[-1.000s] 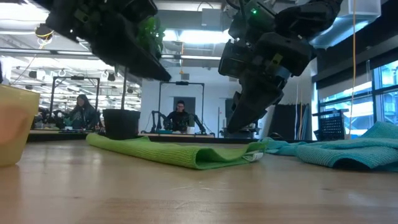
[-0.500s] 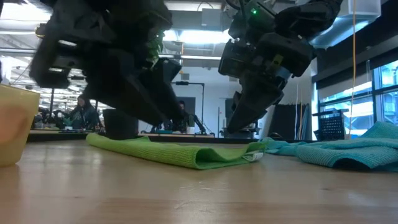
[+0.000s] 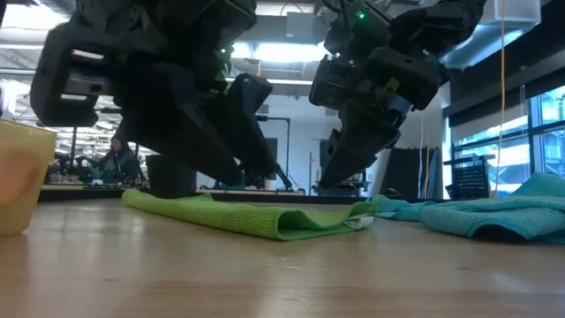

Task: Fold microfiber towels
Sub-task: Fold the green microfiber cloth

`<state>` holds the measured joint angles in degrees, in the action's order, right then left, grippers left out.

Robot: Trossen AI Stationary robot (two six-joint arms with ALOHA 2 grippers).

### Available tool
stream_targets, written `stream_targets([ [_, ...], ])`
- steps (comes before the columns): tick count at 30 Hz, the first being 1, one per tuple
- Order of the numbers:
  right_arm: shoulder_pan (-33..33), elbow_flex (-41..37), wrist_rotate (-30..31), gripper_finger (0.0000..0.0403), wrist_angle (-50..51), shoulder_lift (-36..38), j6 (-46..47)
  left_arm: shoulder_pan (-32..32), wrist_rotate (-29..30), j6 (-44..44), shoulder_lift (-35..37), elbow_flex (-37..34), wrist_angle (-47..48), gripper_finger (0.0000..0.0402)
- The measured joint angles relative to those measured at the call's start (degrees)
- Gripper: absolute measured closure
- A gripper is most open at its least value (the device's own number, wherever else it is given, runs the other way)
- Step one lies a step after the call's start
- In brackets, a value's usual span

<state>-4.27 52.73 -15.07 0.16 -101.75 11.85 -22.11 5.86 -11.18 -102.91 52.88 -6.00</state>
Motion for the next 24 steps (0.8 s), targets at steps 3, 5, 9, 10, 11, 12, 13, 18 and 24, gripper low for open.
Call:
stream_targets([
  [3,0.02,0.00,0.02,0.0309,-0.07,0.00,-0.08,0.56,-0.32,-1.34,0.00,0.00,-0.40,0.0210],
  [5,0.02,0.00,0.02,0.0309,-0.07,0.00,-0.08,0.72,-0.70,-1.47,-0.52,0.04,-0.61,0.0210],
  [9,0.01,0.00,0.24,0.0309,-0.07,0.00,-0.09,1.28,-1.06,-2.46,-2.90,-0.06,0.02,0.0210],
  [10,0.02,0.00,0.45,0.0309,-0.05,0.00,-0.10,1.45,-1.06,-2.51,-3.58,0.08,-0.85,0.0210],
  [11,0.01,0.00,0.45,0.0309,-0.03,0.00,-0.10,1.62,-1.06,-2.54,-4.10,0.10,-0.99,0.0210],
  [12,0.00,0.00,0.46,0.0309,-0.04,0.00,-0.10,1.81,-1.07,-2.54,-4.51,0.03,-0.94,0.0210],
  [13,0.01,0.00,0.46,0.0309,-0.04,0.00,-0.15,2.01,-1.20,-2.51,-4.91,0.00,-1.08,0.0210],
  [18,0.02,0.00,0.64,0.0309,-0.07,0.00,-0.23,2.51,-1.34,-2.53,-5.35,0.07,-1.25,0.0211],
  [24,0.00,0.00,0.62,0.0309,0.01,0.00,0.07,2.54,-1.53,-4.42,-5.42,0.07,-1.14,0.0226],
])
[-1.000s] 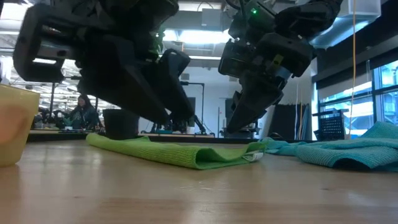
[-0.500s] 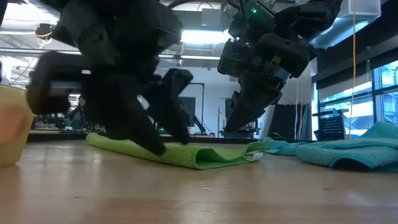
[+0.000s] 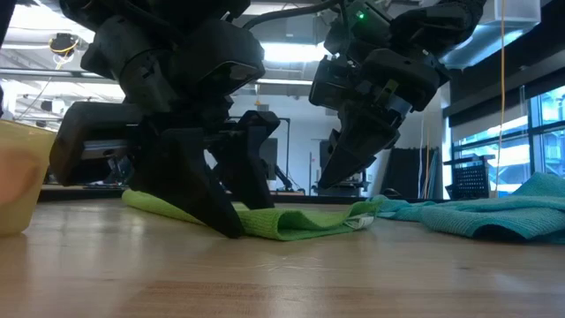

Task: Fold microfiber towels
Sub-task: Fold the green microfiber cloth

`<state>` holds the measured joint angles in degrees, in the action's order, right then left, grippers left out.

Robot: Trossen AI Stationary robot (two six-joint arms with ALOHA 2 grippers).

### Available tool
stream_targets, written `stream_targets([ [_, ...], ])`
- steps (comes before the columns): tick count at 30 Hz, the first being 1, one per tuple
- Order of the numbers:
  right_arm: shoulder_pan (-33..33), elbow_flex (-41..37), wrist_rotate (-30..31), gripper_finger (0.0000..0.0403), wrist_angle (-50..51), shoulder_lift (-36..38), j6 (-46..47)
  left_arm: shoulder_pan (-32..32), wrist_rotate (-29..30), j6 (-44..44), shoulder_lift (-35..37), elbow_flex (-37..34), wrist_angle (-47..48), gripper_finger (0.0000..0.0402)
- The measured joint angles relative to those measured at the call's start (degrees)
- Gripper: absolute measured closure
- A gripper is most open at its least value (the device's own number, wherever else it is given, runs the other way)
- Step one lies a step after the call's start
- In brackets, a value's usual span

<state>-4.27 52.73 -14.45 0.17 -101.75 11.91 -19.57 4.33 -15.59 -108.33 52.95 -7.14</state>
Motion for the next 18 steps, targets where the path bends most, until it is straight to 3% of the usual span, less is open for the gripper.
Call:
stream_targets([
  [7,0.00,0.00,0.07,0.0309,0.06,0.00,-0.47,0.08,0.07,0.05,-1.82,0.11,-1.09,0.0276],
  [14,0.00,0.00,2.69,0.0309,1.69,0.41,-1.86,-0.24,0.13,0.22,-1.97,0.11,-1.05,0.0388],
  [18,-1.58,0.00,6.29,0.0309,1.66,3.48,-2.22,-0.18,-0.42,3.67,-2.01,0.04,-1.48,0.0399],
])
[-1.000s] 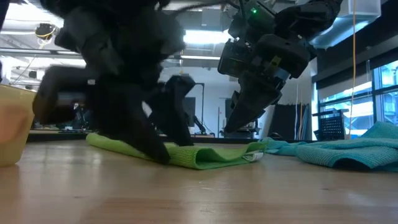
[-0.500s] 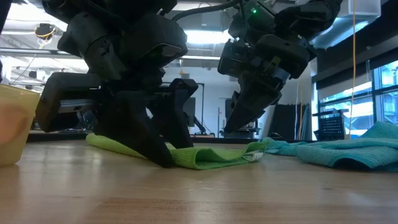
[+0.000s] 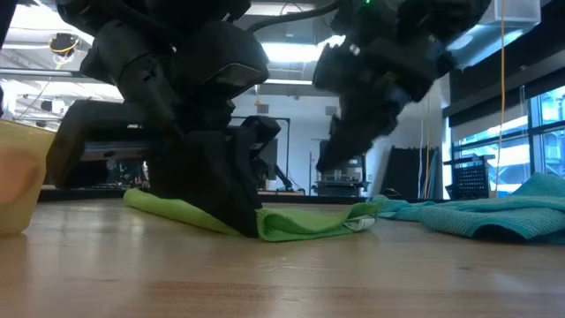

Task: Fold microfiber towels
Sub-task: Fold the green microfiber cloth

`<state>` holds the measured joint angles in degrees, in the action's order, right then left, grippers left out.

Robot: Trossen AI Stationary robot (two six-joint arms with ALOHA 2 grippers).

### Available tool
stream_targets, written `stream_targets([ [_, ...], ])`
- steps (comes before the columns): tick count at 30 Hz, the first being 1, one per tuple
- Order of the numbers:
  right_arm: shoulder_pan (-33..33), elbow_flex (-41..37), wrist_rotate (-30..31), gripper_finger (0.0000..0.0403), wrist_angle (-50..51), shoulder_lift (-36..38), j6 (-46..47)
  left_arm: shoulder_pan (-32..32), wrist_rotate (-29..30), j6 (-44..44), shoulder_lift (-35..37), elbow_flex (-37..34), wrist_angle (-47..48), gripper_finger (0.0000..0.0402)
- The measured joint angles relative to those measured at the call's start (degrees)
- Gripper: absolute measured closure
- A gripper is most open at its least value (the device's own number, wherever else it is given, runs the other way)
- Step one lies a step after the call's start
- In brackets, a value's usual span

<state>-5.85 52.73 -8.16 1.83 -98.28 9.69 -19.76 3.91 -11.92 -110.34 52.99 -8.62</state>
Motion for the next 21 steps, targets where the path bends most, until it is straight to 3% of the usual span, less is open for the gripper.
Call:
stream_targets([
  [8,-6.72,-1.91,9.67,0.0309,-1.21,2.60,-10.11,-1.36,0.25,0.84,3.04,-0.96,1.07,0.0401],
  [12,-8.51,-6.26,10.13,0.0309,-8.17,2.49,-13.11,-1.52,0.26,3.30,7.27,-4.22,-1.03,0.0401],
  [21,-9.58,-21.54,8.70,0.0309,-50.59,2.47,-20.88,-1.09,0.63,10.62,20.52,-19.51,-11.46,0.0401],
])
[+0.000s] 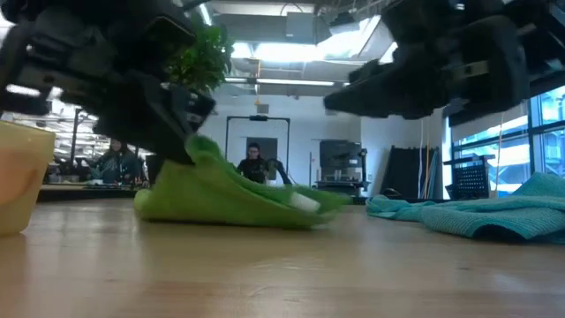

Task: Fold microfiber towels
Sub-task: Fold the green microfiber cloth

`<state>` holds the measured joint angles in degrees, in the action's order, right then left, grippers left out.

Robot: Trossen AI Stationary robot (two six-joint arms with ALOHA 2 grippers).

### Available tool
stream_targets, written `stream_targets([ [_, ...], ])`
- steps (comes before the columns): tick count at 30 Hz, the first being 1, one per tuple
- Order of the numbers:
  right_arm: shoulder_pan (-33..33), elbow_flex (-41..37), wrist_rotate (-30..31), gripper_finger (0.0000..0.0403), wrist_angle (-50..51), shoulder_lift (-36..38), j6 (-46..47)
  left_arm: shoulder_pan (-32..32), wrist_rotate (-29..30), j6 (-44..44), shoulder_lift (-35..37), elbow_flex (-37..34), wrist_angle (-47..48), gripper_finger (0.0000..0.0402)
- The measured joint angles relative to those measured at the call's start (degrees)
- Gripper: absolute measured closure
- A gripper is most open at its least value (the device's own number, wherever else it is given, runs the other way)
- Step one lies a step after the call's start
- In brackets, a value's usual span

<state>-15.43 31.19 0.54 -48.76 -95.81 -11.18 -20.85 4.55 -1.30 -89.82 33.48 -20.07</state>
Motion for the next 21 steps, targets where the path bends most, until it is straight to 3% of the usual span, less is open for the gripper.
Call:
stream_targets([
  [8,0.54,-2.49,1.36,0.0288,-5.50,-0.90,-1.54,-0.14,6.81,4.42,12.99,-9.85,-4.37,0.0401],
  [21,0.67,10.59,1.36,0.0133,-5.25,-15.69,-1.16,-0.01,10.02,8.68,16.98,-14.50,-6.97,0.0401],
])
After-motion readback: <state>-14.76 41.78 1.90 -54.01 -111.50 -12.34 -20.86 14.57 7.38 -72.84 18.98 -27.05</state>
